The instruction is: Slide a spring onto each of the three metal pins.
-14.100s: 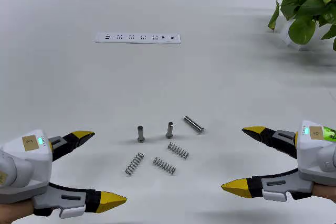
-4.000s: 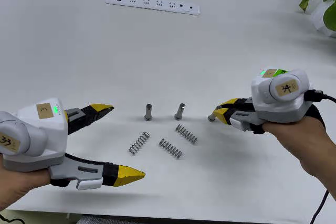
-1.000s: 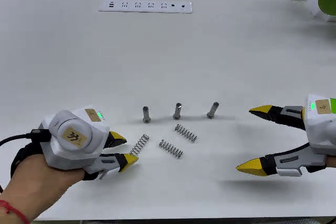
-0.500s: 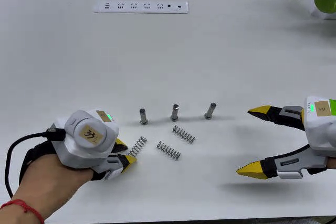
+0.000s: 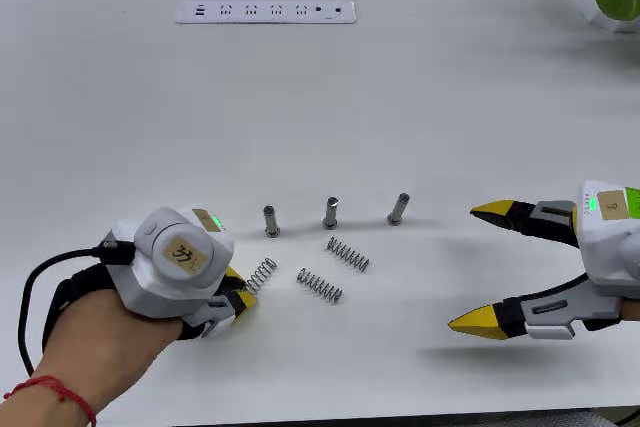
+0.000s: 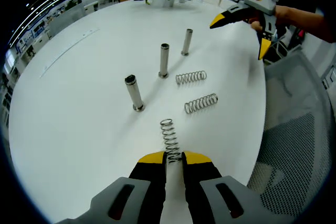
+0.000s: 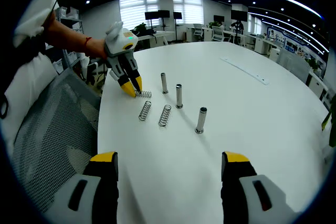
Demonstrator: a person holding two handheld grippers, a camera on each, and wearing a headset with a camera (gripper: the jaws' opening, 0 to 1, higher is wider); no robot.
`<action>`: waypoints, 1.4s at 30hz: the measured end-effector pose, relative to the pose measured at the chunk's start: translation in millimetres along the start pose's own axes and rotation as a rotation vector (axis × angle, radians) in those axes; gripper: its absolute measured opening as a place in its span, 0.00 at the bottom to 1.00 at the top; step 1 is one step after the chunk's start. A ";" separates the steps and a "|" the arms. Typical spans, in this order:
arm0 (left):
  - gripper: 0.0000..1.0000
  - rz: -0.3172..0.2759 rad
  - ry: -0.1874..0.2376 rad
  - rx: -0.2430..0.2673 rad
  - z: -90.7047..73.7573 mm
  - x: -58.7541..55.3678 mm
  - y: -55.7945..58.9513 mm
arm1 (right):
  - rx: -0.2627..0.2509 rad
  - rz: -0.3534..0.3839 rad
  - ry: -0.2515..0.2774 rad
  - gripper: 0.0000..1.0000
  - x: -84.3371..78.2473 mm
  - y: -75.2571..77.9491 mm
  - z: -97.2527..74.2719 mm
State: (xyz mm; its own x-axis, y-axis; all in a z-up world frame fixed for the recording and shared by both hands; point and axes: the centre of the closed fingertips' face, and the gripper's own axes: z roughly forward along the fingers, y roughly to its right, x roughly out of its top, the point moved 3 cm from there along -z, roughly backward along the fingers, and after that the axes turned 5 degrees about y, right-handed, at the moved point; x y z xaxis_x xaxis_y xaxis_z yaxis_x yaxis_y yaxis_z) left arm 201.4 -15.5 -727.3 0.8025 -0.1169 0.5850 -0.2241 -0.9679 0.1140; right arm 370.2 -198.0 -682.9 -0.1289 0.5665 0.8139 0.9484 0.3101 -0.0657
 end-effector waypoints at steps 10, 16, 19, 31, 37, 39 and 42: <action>0.10 -0.010 0.012 -0.012 -1.1 0.1 2.0 | -0.002 0.004 0.000 0.81 0.4 -3.1 0.5; 0.10 -0.015 0.020 -0.021 -2.4 -0.5 3.2 | -0.003 0.005 -0.001 0.81 0.1 -3.6 0.2; 0.10 -0.018 0.029 -0.024 -3.9 0.9 5.0 | -0.003 0.007 -0.002 0.81 1.2 -4.4 -0.4; 0.10 -0.038 0.063 -0.031 -12.6 1.2 6.3 | 0.003 -0.004 0.004 0.80 7.5 -8.9 0.2; 0.10 -0.048 0.075 -0.031 -13.4 -1.7 5.0 | 0.003 -0.011 0.008 0.80 12.5 -9.9 0.9; 0.10 -0.047 0.078 -0.032 -14.9 -0.9 6.5 | 0.004 -0.013 0.013 0.80 15.0 -10.9 1.5; 0.10 -0.048 0.093 -0.038 -17.8 -0.3 6.8 | 0.007 -0.010 0.018 0.79 18.2 -12.6 1.9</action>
State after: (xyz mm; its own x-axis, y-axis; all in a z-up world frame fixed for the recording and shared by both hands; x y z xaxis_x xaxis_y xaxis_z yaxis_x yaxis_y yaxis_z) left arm 189.8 -18.1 -712.4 0.7587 -0.0475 0.6497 -0.2085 -0.9626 0.1731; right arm 355.3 -190.1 -668.3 -0.1332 0.5494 0.8249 0.9450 0.3214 -0.0614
